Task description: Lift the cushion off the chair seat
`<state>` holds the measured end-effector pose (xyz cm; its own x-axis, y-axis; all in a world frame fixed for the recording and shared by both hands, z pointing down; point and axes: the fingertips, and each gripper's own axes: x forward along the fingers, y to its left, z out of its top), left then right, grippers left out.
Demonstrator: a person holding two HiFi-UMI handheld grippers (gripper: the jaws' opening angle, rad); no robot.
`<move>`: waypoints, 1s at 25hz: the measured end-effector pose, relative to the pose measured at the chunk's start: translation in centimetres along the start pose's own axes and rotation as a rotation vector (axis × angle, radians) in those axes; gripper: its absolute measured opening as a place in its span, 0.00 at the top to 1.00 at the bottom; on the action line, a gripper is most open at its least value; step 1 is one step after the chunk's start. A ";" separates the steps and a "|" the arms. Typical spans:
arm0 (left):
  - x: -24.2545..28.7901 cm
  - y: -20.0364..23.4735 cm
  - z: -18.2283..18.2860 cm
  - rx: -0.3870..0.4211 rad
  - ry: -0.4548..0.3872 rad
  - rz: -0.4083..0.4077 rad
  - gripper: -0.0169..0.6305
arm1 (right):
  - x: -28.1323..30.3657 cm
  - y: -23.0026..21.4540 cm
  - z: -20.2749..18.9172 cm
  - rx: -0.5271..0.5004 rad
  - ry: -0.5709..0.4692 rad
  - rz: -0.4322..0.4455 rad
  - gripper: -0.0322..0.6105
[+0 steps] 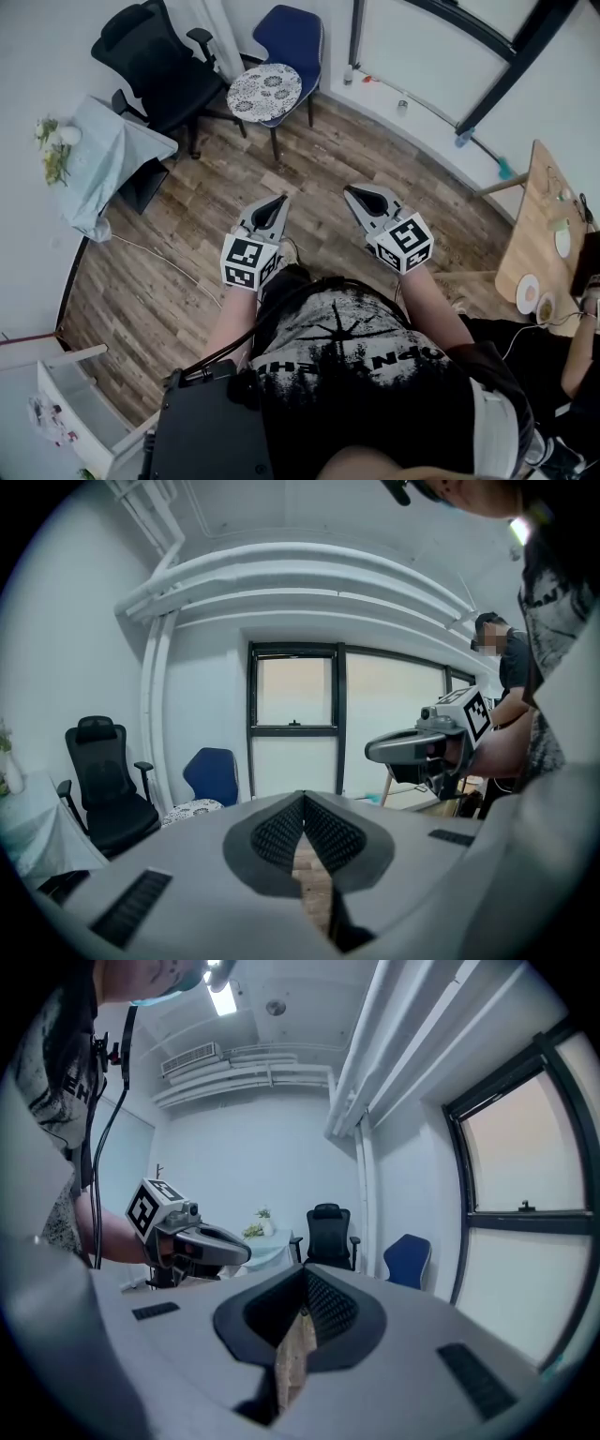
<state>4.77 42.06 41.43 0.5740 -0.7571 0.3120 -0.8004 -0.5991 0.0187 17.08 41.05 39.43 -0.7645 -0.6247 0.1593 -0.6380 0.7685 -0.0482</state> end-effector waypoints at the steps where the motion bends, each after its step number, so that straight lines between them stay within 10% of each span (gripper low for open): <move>1: 0.2 0.3 0.0 -0.002 -0.002 0.000 0.95 | 0.3 -0.1 0.1 -0.002 -0.001 0.004 0.92; 25: 7.9 17.2 2.9 -0.011 -0.021 -0.090 0.95 | 17.2 -5.5 3.0 -0.030 0.035 -0.046 0.92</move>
<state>-3.96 25.05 41.41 0.6473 -0.7055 0.2885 -0.7470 -0.6624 0.0563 7.16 25.61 39.45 -0.7305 -0.6546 0.1946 -0.6688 0.7434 -0.0103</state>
